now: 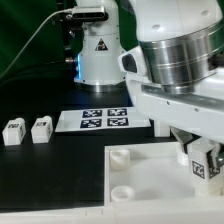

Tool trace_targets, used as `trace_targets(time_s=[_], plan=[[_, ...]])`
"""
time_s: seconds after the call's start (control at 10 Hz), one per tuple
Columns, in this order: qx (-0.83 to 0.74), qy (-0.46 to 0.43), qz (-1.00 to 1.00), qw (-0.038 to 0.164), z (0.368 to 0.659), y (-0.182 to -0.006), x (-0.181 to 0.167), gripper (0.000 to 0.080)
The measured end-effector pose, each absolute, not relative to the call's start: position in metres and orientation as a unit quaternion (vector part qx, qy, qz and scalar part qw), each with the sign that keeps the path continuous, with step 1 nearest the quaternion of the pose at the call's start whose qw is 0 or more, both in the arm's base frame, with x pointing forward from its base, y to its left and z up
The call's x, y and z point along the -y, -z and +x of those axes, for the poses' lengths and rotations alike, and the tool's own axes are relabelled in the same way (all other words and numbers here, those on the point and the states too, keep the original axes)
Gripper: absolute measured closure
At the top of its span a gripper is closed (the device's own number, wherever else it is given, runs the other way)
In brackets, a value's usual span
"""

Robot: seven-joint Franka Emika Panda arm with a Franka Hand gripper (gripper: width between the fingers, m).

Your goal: Assemble one leg

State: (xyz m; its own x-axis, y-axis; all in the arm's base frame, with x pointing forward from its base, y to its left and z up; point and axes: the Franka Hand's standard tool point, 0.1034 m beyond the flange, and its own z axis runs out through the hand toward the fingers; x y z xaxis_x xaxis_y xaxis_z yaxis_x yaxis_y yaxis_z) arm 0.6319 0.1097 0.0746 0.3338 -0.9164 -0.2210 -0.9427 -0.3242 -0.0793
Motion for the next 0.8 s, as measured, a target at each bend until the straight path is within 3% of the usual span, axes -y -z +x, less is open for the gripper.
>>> trace_targets(time_s=[0.3, 0.6, 0.8], plan=[[-0.703, -0.088, -0.7, 0.091, 0.632, -0.0745, -0.1158, 0.0505], [-0.719, -0.09, -0.683, 0.089, 0.6317, -0.0744, -0.1185, 0.0505], [-0.65, -0.088, -0.749, 0.09, 0.629, -0.0745, -0.1207, 0.0265]])
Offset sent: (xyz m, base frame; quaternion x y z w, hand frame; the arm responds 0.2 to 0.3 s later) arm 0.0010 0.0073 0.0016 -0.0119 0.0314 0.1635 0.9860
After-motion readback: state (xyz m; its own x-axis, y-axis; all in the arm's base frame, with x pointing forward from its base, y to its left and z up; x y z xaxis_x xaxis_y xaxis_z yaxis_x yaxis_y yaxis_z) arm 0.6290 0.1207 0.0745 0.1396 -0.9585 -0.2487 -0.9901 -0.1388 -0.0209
